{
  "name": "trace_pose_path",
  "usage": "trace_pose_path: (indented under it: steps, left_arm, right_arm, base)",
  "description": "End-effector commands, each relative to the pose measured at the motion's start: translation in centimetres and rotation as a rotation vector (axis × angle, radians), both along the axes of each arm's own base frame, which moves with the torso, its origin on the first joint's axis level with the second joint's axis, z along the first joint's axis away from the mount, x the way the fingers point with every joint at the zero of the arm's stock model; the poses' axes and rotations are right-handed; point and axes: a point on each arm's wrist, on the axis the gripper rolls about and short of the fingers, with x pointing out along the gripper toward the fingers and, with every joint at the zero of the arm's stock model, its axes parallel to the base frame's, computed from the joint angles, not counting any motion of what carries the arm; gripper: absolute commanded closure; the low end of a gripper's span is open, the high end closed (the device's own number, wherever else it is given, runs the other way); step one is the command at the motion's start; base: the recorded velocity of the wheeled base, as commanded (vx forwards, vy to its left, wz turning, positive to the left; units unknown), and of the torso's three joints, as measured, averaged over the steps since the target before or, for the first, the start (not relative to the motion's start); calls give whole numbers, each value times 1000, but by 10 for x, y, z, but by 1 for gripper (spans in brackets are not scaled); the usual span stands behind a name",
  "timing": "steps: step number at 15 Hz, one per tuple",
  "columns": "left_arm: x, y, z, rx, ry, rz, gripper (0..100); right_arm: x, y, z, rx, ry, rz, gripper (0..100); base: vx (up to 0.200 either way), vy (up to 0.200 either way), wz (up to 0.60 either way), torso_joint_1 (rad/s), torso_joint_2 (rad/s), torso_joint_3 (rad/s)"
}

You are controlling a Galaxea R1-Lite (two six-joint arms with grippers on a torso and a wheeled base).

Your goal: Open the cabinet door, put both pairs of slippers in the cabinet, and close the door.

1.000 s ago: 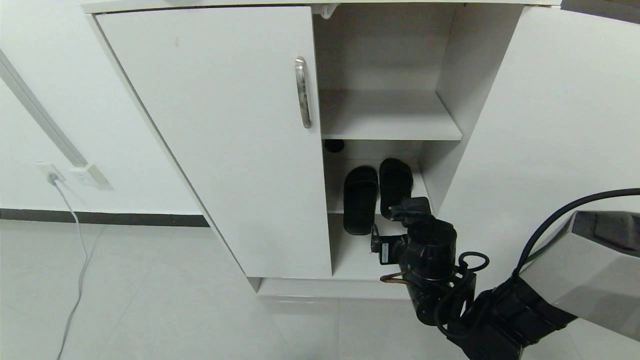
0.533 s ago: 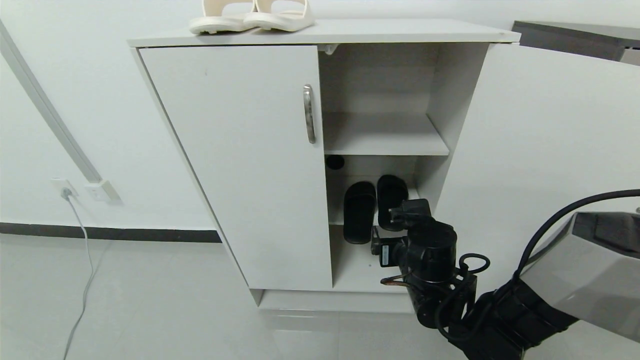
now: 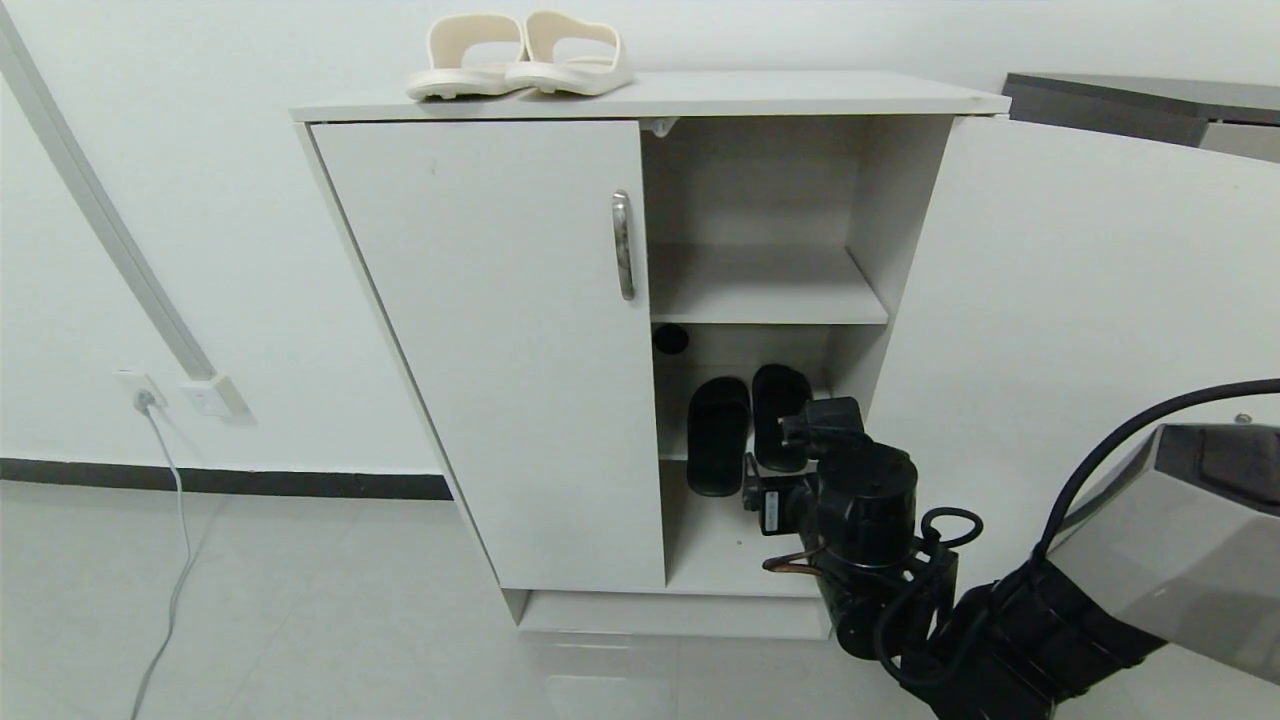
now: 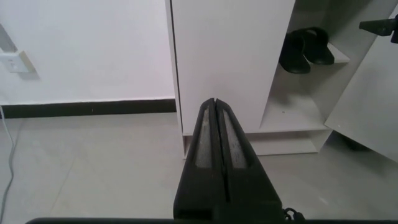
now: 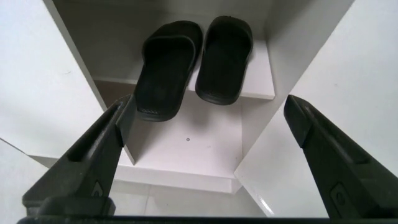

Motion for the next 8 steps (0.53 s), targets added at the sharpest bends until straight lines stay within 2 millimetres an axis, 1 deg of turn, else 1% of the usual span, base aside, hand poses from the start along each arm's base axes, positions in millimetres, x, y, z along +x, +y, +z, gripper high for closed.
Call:
trace_pose_path:
  steps: [1, 8]
  left_arm:
    - [0, 0, 0, 0, 1, 0, 100]
    - [0, 0, 0, 0, 1, 0, 100]
  right_arm:
    - [-1, 0, 1, 1, -2, 1, 0]
    - [-6, -1, 3, -4, -2, 9, 0]
  base:
    - [0, 0, 0, 0, 0, 0]
    - [0, 200, 0, 5, 2, 5]
